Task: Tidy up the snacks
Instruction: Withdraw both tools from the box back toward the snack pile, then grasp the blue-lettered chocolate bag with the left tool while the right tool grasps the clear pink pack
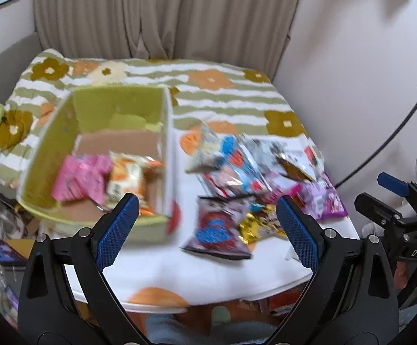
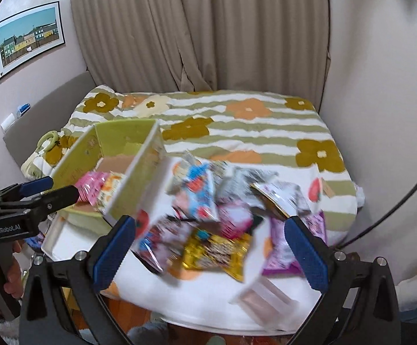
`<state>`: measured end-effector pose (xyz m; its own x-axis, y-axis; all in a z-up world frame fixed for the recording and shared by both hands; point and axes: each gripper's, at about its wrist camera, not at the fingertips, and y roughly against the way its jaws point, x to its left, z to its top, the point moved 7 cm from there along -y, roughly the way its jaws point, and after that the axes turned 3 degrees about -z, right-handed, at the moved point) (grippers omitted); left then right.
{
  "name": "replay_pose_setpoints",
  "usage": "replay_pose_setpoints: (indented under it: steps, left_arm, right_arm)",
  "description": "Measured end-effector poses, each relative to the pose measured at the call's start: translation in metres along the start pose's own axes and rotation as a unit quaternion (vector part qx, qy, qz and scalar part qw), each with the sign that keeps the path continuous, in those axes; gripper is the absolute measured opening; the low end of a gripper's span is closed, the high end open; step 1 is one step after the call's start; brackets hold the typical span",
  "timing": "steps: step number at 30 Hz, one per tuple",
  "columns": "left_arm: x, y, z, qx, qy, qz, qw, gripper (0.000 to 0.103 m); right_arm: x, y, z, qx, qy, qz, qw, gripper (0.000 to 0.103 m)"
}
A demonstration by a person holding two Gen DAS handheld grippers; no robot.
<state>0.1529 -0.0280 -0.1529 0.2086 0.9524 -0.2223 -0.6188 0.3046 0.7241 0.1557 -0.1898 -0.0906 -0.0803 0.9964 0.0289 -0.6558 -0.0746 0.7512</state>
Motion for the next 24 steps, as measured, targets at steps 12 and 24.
replay_pose_setpoints:
  steps: [12, 24]
  left_arm:
    - [-0.043, -0.088, -0.062, 0.065, -0.047, 0.062, 0.9948, 0.096]
    - [-0.022, -0.169, -0.094, 0.107, -0.133, 0.119, 0.9782, 0.096]
  right_arm:
    - [-0.077, -0.052, -0.077, 0.083, 0.037, 0.046, 0.995, 0.103]
    - [-0.076, -0.117, -0.151, 0.164, 0.116, 0.06, 0.978, 0.103]
